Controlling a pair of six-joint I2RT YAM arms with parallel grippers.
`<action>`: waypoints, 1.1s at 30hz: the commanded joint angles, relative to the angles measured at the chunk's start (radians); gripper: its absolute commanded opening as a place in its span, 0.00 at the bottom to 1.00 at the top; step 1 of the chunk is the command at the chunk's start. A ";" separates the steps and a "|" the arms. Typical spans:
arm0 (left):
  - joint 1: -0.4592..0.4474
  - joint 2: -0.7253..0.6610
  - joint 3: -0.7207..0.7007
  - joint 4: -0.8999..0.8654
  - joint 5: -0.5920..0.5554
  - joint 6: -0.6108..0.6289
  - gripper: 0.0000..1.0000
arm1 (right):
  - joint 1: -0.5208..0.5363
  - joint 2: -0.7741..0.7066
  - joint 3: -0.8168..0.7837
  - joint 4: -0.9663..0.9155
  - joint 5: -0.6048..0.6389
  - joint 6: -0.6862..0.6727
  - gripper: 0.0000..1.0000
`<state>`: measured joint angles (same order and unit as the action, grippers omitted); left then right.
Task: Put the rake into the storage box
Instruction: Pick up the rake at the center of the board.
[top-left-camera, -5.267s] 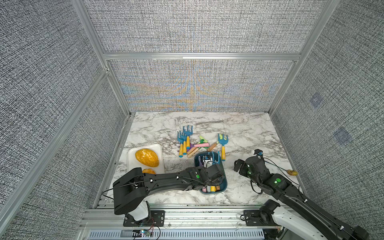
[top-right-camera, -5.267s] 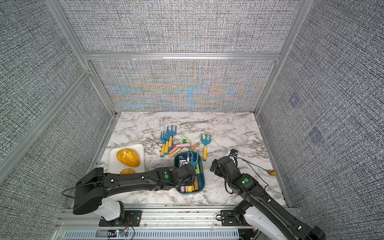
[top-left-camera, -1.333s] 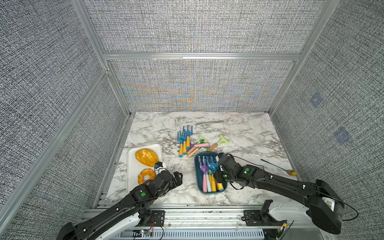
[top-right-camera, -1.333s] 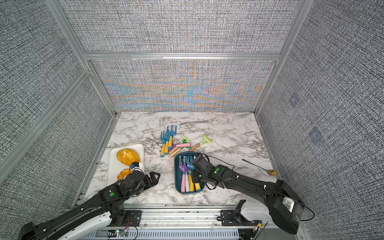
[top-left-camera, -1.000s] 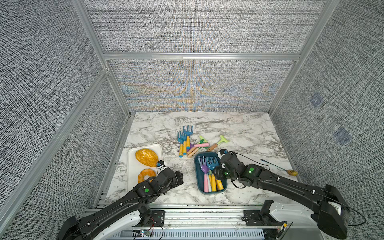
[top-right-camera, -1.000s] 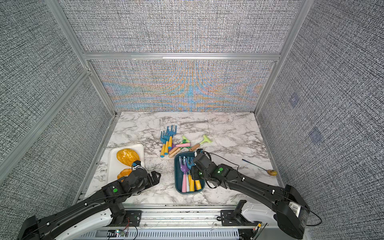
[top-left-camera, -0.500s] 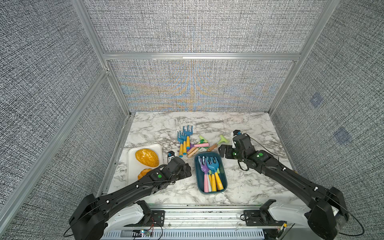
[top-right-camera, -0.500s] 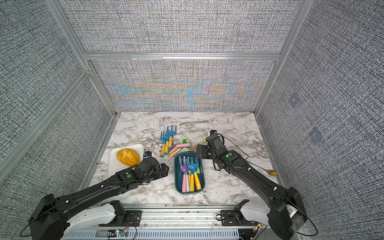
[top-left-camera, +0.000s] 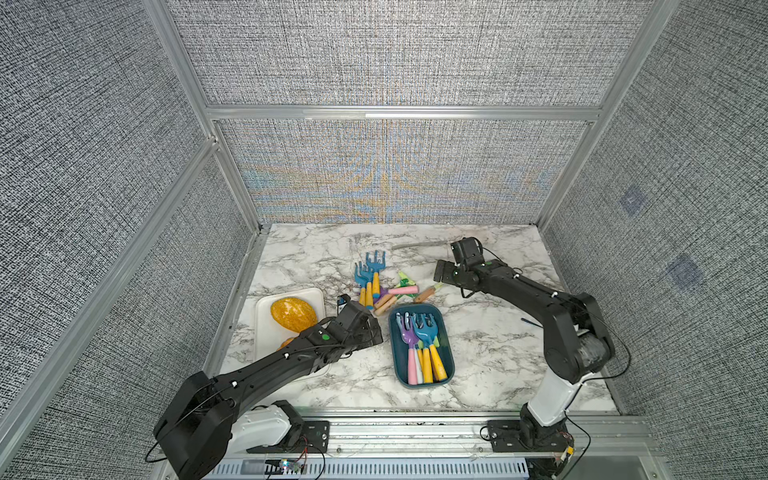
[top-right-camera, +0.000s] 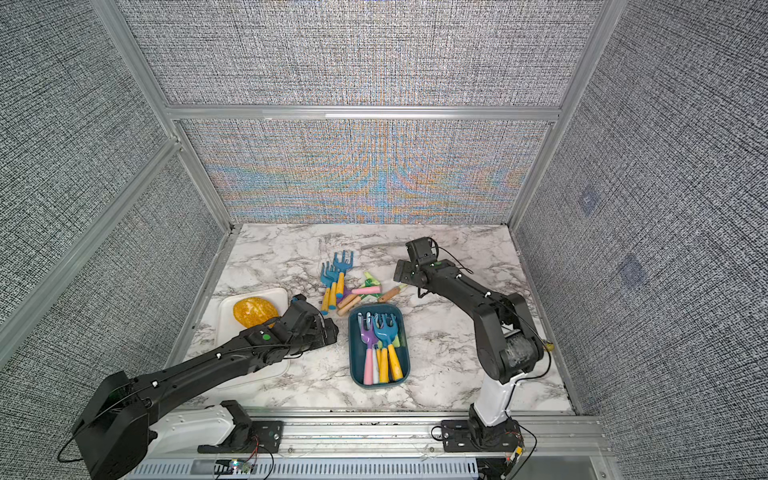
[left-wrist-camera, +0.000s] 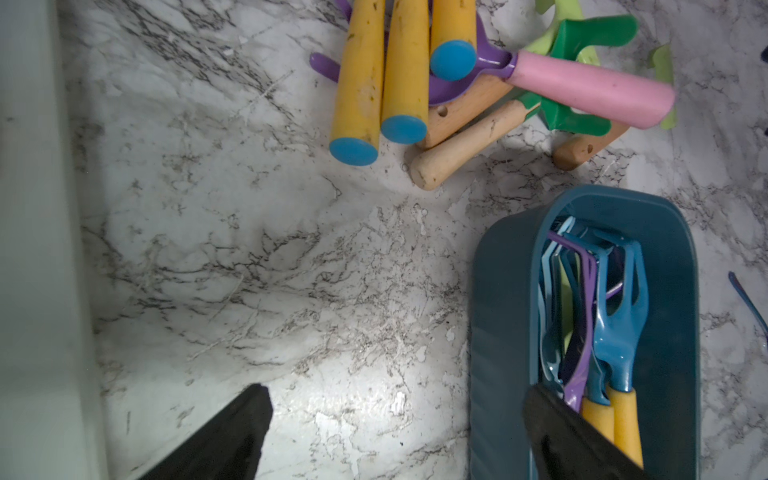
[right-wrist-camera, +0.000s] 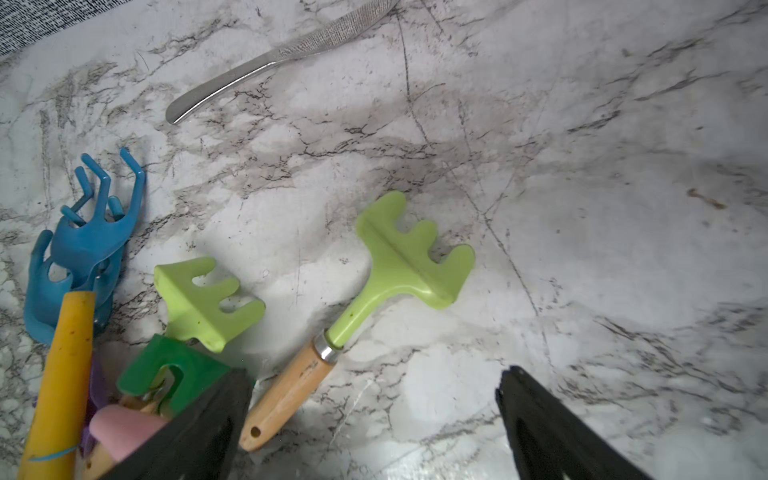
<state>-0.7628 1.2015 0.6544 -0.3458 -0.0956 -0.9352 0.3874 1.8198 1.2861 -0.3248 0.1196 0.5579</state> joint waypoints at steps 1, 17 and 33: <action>0.011 0.010 -0.004 0.023 0.032 0.019 0.99 | 0.003 0.056 0.043 -0.027 -0.016 0.077 0.98; 0.017 0.126 0.019 0.092 0.102 0.026 0.99 | 0.051 0.295 0.251 -0.255 0.158 0.390 0.68; 0.016 0.048 -0.011 0.076 0.107 0.019 0.99 | -0.012 0.378 0.320 -0.337 0.210 0.394 0.25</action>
<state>-0.7456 1.2629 0.6506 -0.2638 0.0105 -0.9176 0.3874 2.1941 1.6203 -0.5934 0.3180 0.9459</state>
